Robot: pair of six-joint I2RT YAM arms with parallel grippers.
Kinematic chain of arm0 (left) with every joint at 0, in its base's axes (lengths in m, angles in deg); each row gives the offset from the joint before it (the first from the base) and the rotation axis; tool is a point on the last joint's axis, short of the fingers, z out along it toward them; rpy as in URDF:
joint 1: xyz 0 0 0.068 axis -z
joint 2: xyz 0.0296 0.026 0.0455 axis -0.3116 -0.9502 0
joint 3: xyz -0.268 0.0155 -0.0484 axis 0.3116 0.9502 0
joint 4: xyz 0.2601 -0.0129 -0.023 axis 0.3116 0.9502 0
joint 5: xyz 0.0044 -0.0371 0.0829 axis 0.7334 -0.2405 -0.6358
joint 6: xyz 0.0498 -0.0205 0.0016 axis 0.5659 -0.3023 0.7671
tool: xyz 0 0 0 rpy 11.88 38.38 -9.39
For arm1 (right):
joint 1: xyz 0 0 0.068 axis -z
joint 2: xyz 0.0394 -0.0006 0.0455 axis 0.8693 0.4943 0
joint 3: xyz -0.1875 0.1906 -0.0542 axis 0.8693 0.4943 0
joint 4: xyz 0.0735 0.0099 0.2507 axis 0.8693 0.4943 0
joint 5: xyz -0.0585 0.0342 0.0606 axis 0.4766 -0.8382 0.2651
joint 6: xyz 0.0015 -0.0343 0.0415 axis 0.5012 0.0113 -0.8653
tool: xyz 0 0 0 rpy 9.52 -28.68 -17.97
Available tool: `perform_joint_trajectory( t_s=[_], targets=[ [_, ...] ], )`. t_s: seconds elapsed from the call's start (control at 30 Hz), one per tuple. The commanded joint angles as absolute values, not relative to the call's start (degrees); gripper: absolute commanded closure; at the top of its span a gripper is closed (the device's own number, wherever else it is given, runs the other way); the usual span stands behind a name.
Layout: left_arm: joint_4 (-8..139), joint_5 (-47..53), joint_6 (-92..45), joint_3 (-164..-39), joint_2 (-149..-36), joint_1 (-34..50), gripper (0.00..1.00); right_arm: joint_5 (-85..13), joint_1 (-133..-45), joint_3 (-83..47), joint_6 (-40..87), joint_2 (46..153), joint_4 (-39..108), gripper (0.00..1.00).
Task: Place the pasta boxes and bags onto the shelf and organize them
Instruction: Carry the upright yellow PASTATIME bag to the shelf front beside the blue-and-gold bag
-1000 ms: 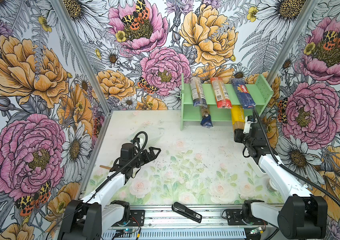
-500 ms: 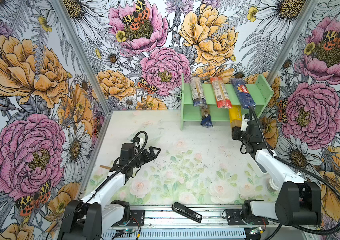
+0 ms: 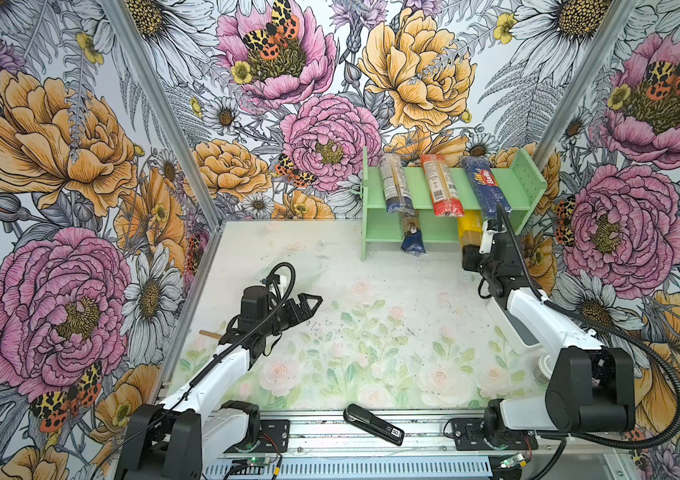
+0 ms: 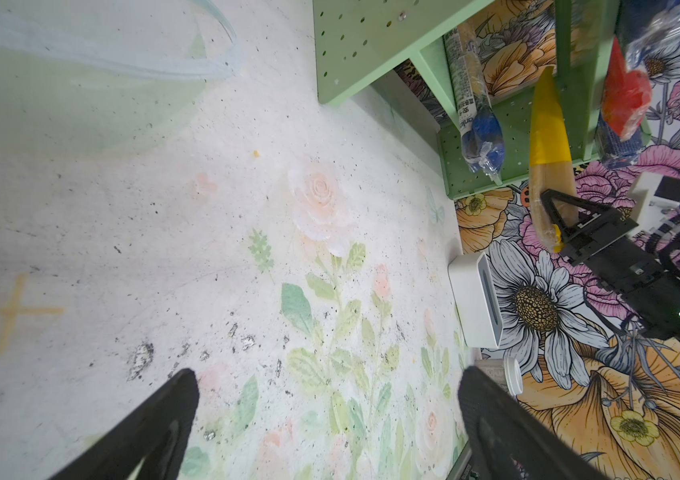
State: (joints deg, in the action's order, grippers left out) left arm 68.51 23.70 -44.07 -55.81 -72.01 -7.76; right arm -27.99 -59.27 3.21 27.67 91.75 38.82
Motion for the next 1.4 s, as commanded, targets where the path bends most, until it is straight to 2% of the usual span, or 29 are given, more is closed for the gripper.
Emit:
perform_joint_trajectory(
  t_s=[0.0, 0.53, 1.37],
  targets=[
    [68.75, 22.99, -43.73, -57.15, -70.67, -7.28, 0.01, -28.13, -58.96, -1.4, 28.26, 91.42, 27.45, 1.0],
    [68.89, 22.82, -43.64, -56.88, -70.41, -7.26, 0.01, -27.04, -58.97, 0.48, 27.94, 94.29, 20.24, 1.0],
    [69.85, 22.29, -44.08, -56.95, -68.82, -6.93, 0.01, -26.89, -59.46, 0.69, 30.52, 97.54, 16.54, 1.0]
  ],
)
